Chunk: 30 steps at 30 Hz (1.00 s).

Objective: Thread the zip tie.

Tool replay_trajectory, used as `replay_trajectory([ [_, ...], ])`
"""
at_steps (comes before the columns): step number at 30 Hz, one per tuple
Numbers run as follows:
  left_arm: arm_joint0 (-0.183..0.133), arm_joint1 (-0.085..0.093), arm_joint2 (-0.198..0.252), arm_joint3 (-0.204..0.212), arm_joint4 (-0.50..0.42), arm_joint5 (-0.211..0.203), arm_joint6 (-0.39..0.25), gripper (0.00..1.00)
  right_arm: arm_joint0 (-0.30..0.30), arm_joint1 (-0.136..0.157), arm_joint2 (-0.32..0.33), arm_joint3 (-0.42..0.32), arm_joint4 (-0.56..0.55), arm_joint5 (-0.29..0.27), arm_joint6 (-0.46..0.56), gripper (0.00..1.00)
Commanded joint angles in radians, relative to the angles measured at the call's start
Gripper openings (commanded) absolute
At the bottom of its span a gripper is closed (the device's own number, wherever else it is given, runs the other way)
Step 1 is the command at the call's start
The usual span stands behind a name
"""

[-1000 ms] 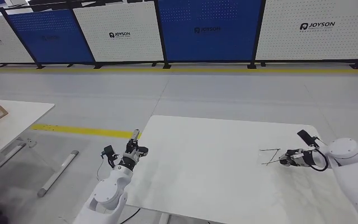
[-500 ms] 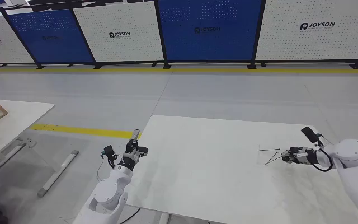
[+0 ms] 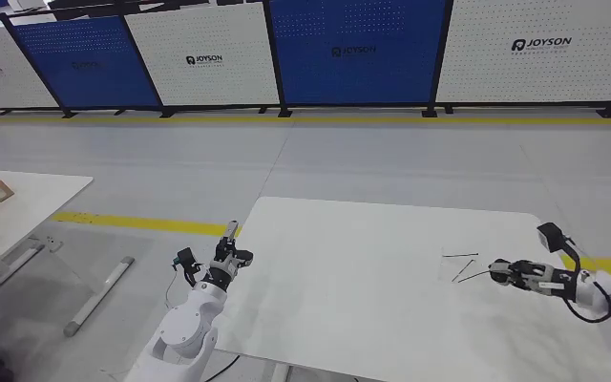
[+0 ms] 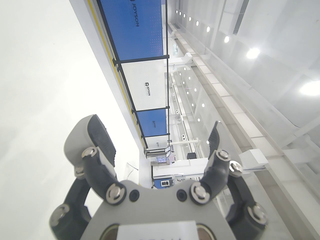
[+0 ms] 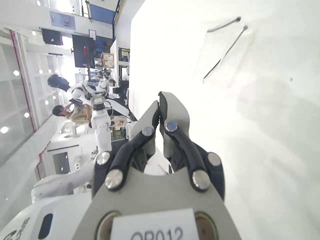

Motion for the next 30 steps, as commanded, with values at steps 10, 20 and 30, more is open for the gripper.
replay_trajectory([
  [10,0.0,0.0,0.0,0.0,0.0,0.0,0.0,1.0,-0.008,-0.001,-0.005,-0.015,0.001,-0.006,-0.031,0.0],
  [20,0.0,0.0,0.0,0.0,0.0,0.0,0.0,1.0,-0.128,0.02,0.062,-0.238,0.077,-0.041,-0.034,0.0],
  [30,0.0,0.0,0.0,0.0,0.0,0.0,0.0,1.0,-0.156,0.023,0.051,-0.29,0.125,-0.041,0.047,0.0],
])
